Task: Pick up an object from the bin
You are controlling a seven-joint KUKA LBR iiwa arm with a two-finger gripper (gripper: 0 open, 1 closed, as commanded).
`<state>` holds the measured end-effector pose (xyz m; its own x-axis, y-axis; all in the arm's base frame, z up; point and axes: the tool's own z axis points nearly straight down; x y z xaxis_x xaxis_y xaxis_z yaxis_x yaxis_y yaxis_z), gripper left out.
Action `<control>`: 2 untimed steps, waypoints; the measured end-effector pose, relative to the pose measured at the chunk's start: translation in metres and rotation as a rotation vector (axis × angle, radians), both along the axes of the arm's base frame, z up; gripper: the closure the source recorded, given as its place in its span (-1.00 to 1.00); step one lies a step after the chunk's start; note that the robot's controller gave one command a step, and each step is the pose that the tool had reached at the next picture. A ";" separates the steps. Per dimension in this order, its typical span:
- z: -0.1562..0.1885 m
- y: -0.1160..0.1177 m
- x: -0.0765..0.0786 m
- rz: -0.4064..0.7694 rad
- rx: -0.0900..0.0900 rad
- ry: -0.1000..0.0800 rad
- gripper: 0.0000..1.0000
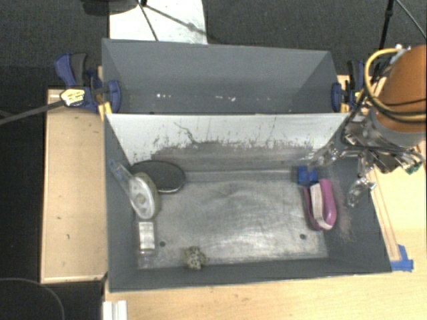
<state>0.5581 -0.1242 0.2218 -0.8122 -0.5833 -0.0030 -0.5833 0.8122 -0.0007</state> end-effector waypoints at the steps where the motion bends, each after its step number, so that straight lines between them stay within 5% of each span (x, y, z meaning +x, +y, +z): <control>1: -0.141 -0.016 0.016 0.100 0.009 0.004 -1.00; 2: -0.140 -0.019 0.015 0.100 0.002 0.004 1.00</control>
Offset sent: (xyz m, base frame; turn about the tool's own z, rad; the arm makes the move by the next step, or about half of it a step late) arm 0.0143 -0.0212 -0.1413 -0.1055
